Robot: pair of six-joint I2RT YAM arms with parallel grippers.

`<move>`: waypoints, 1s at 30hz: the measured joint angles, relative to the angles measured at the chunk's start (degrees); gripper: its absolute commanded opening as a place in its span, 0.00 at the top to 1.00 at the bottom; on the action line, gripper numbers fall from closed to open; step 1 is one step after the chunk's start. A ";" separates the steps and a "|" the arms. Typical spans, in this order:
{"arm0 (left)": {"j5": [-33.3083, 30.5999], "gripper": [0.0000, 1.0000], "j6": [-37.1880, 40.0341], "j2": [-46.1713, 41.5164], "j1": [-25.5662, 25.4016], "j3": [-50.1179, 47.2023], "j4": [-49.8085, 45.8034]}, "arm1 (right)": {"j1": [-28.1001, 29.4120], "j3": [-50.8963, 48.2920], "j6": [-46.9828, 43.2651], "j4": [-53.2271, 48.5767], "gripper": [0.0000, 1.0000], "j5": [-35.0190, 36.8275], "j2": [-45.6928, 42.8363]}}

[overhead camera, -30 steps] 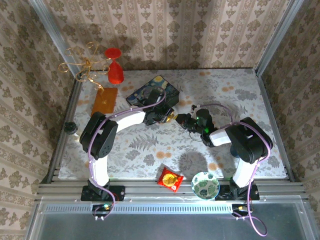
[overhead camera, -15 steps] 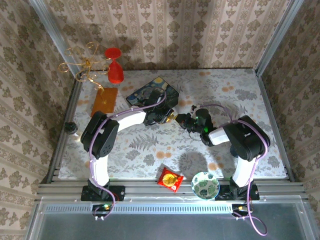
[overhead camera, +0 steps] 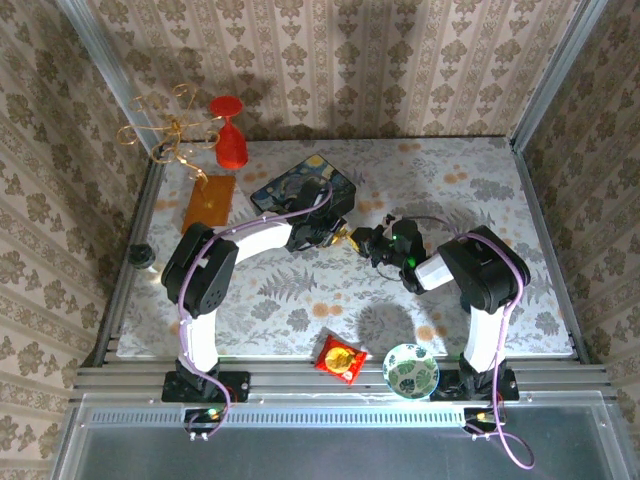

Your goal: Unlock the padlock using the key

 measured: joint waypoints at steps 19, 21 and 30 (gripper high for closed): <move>3.48 1.00 -0.28 -0.17 -1.53 -0.74 2.45 | -0.26 0.22 -7.93 -23.10 0.67 3.78 -12.26; 4.42 1.00 -0.46 -0.17 -1.77 -0.74 2.95 | -0.24 1.40 -11.80 -30.69 0.64 5.46 -15.19; 7.17 1.00 -0.59 -0.28 -2.45 -0.74 3.48 | -0.20 3.69 -24.74 -49.83 0.61 13.09 -24.90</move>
